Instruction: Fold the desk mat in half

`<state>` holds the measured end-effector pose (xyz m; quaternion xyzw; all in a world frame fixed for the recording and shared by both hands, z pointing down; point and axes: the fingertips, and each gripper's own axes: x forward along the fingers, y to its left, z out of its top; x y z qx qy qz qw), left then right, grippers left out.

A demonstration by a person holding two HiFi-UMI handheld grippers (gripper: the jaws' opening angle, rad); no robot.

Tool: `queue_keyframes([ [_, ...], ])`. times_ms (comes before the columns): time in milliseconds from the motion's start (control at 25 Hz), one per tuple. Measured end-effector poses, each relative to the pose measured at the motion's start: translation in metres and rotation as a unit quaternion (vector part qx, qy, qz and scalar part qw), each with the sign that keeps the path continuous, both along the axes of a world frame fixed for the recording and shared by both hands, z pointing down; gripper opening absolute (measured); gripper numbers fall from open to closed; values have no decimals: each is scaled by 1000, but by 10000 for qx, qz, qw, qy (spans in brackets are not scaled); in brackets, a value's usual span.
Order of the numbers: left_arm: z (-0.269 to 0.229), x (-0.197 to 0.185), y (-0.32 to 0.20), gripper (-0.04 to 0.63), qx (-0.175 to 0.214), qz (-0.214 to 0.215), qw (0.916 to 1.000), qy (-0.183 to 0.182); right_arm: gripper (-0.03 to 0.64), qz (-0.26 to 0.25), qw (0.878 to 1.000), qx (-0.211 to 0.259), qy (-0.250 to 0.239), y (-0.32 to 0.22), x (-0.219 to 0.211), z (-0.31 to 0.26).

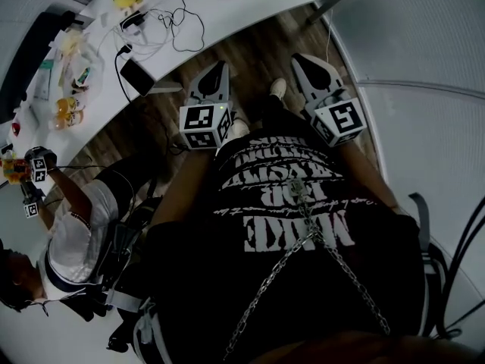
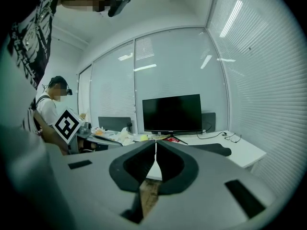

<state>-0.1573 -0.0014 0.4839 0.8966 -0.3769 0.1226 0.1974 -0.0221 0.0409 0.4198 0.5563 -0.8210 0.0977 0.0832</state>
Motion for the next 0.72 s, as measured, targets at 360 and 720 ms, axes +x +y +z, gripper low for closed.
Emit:
queue_keyframes([
  [360,3,60,-57,8,-2,-25,10000,-24,2,-26,10000,62,-16,-67,61,-2],
  [720,-2,99,-112,8,-18,-320,9995,-29,2,-147,9999,-36,-38,-117,106,-7],
])
